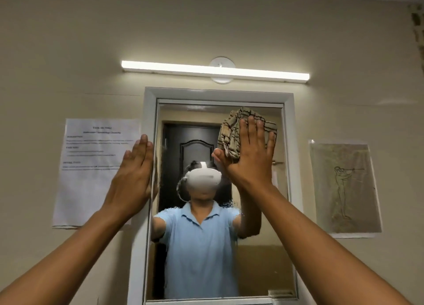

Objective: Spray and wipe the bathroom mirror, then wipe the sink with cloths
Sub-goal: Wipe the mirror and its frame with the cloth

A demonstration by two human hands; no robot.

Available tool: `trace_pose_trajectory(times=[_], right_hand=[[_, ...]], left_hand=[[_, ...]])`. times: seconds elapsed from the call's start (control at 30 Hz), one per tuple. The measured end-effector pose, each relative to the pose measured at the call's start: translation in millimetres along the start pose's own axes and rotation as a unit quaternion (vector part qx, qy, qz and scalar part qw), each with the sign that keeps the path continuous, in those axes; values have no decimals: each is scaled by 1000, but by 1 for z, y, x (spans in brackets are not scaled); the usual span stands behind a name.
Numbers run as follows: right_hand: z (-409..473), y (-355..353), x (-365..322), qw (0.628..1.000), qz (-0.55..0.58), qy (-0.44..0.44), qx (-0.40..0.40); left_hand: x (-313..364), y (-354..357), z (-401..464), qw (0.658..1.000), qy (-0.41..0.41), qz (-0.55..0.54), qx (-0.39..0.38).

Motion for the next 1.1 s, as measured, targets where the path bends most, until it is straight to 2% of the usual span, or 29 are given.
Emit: trace_pose_trajectory(times=[0.33, 0.5, 0.77, 0.97, 1.1], right_hand=[[27, 38, -132, 988, 58, -140, -17], [-5, 41, -161, 982, 75, -172, 3], [-59, 31, -157, 972, 101, -213, -18], [-80, 22, -121, 953, 75, -292, -33], [-74, 15, -86, 955, 59, -289, -47]], left_hand=[[-5, 3, -1, 1000, 12, -20, 19], [-6, 3, -5, 997, 10, -65, 34], [-4, 5, -27, 995, 5, -94, 42], [-10, 11, -34, 1000, 10, -15, 21], [-6, 10, -33, 1000, 13, 15, 5]])
Point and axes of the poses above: each hand's wrist, its own z-axis towards the middle knuckle, its own y-axis out of the palm, x = y × z, the point moved 7 cm from there along z, towards the middle knuckle, and after that the axes turned 14 degrees about x, right-handed, at the moved point
